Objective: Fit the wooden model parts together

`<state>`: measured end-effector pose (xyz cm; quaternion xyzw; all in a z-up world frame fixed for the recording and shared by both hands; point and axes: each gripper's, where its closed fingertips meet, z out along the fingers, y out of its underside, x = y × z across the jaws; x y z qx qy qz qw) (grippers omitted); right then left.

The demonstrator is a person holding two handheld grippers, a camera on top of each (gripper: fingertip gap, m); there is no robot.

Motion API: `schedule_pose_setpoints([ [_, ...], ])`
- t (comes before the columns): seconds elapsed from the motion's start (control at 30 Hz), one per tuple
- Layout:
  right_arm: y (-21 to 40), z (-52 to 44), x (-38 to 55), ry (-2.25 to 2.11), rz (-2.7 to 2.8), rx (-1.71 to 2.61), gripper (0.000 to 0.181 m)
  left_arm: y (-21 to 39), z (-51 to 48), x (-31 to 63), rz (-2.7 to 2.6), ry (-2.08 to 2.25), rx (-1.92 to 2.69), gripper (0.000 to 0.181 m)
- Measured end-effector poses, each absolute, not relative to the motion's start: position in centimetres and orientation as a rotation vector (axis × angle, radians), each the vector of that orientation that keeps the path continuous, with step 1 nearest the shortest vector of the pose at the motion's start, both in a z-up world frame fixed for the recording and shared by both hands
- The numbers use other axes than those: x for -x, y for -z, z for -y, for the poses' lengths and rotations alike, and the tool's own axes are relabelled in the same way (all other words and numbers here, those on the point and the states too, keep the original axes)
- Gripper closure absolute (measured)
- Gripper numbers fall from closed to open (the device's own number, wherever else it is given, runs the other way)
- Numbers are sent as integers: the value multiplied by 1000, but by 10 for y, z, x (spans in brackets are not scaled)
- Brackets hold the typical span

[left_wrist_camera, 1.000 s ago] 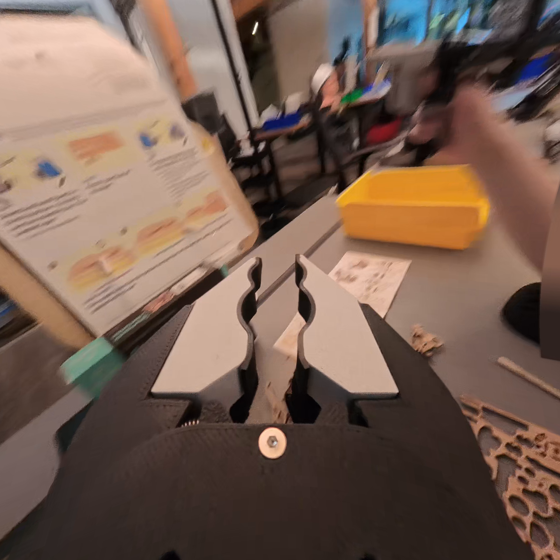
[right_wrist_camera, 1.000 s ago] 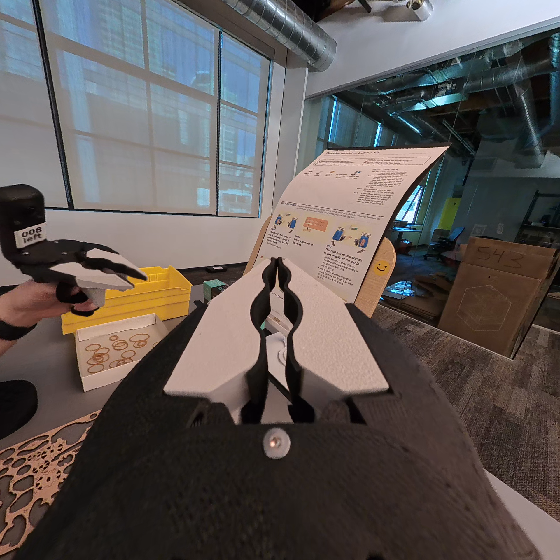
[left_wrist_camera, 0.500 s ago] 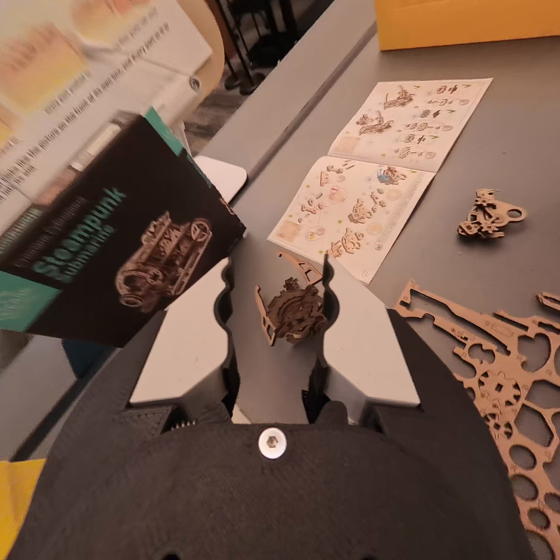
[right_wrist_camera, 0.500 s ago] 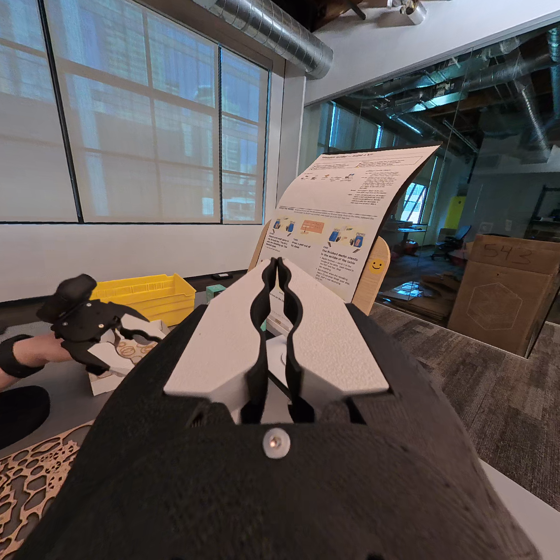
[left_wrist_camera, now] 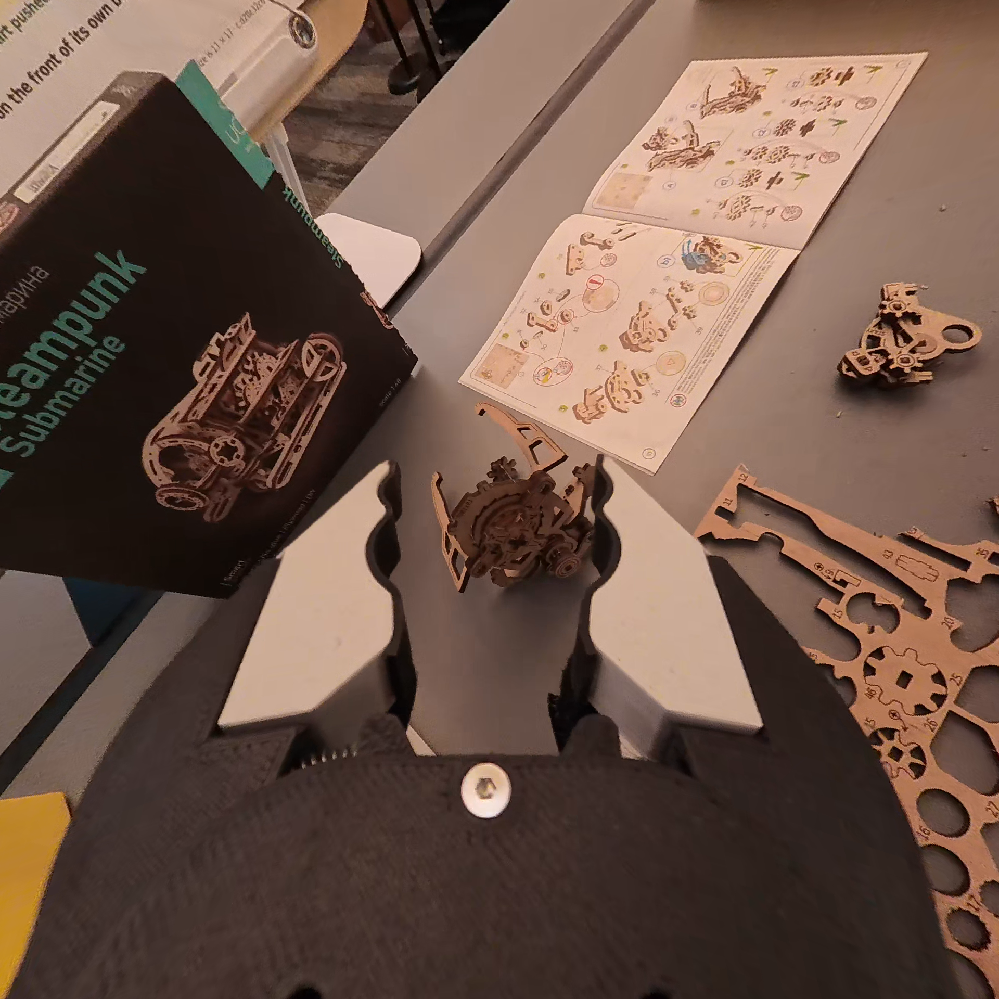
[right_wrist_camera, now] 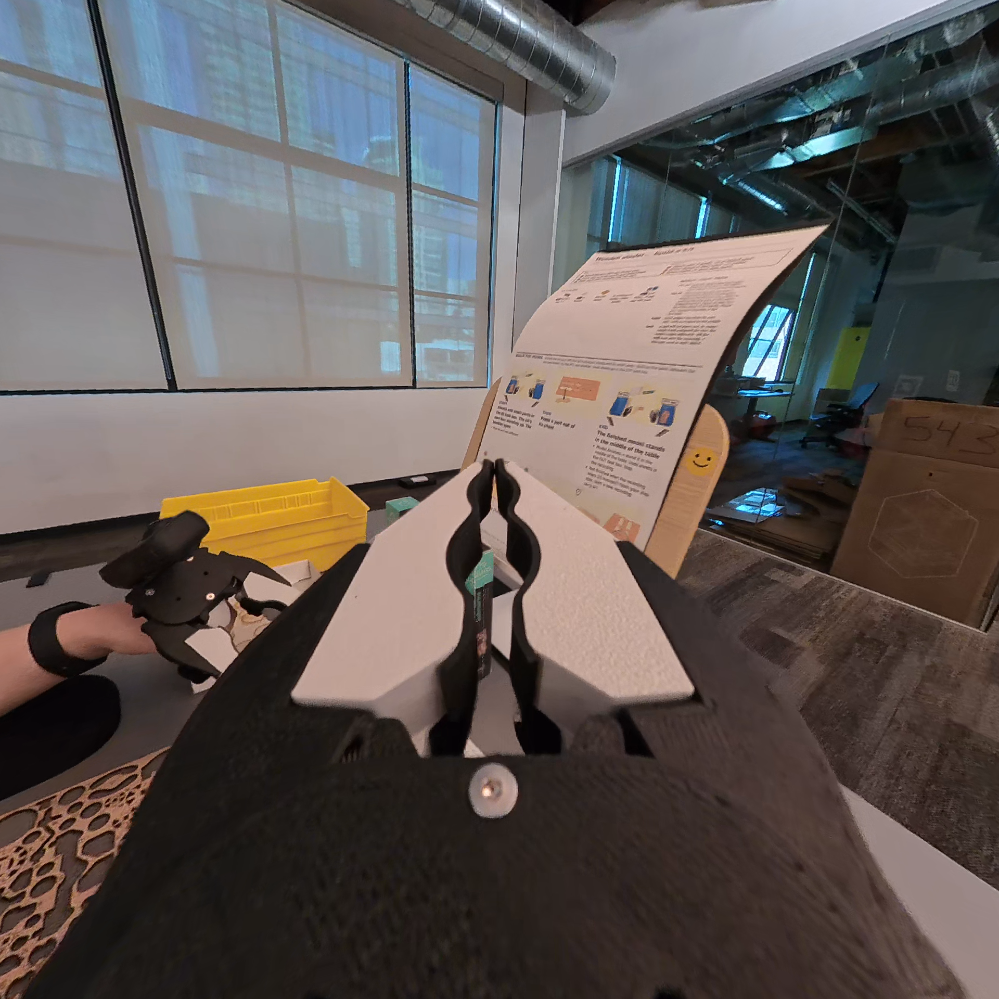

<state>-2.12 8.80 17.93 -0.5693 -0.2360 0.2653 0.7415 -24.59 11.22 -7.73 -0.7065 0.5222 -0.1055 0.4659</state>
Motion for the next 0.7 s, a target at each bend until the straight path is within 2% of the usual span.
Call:
schedule_pose_setpoints([
  [0.23, -174, -93, 32, -470, 561, 1251, 181, 96, -120, 253, -1320, 159, 1758, 114],
  [0.7, -177, -91, 18, -601, 507, 1242, 181, 109, -125, 268, -1229, 219, 2003, 117],
])
